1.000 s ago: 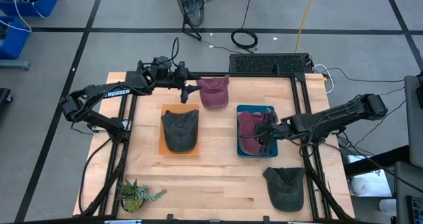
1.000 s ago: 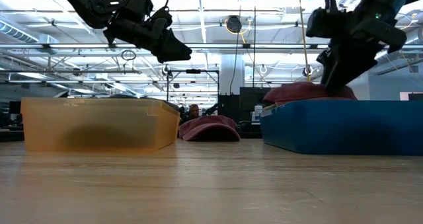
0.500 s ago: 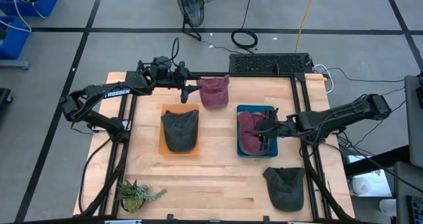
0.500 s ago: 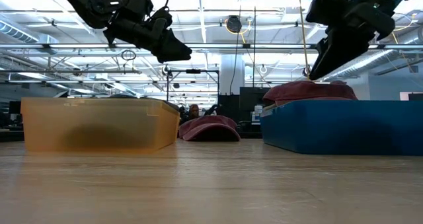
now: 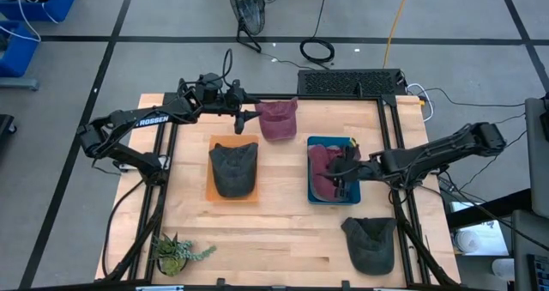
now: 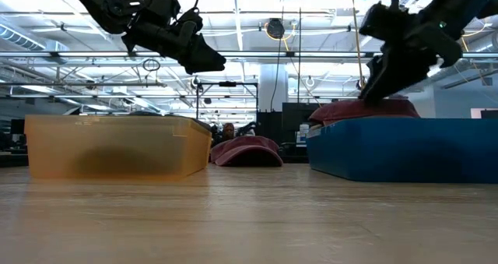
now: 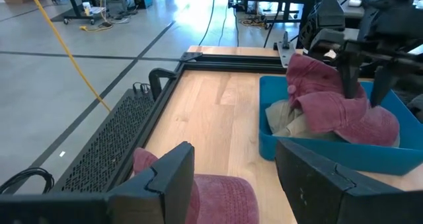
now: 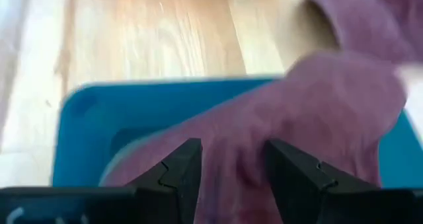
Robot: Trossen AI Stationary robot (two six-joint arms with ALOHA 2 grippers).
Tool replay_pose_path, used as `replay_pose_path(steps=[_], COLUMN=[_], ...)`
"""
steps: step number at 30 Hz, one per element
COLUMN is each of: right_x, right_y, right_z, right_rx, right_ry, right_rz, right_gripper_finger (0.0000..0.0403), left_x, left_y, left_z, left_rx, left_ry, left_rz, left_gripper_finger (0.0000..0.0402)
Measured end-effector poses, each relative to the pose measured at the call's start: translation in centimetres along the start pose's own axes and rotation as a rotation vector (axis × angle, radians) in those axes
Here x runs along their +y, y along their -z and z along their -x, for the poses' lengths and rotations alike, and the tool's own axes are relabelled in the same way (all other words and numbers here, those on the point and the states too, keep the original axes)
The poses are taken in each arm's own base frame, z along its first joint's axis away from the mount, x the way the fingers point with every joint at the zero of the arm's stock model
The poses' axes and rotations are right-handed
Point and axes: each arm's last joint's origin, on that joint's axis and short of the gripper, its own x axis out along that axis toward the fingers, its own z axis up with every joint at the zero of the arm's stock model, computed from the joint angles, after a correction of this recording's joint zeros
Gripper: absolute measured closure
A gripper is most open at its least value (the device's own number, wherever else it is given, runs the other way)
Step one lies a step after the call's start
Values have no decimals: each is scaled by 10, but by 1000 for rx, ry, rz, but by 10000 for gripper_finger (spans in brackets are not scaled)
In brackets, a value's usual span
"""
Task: Pick & Place hat
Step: Put the right red cap into the blue bin
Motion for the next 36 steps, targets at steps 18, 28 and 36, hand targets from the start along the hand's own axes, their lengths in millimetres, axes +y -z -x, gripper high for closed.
replay_pose_path(steps=[18, 28, 36], right_x=[-10, 11, 25], right_y=[-12, -3, 16], right_z=[18, 36, 19], right_rx=[-133, -120, 72], right_ry=[12, -91, -34], right_rz=[-110, -107, -60], right_gripper_finger=[265, 287, 305], left_x=[-1, -1, -3], left_y=[0, 0, -1], left_z=[0, 0, -1], left_rx=[-1, -1, -8], left_ry=[4, 4, 10], left_rz=[-7, -10, -14], left_gripper_finger=[188, 188, 188])
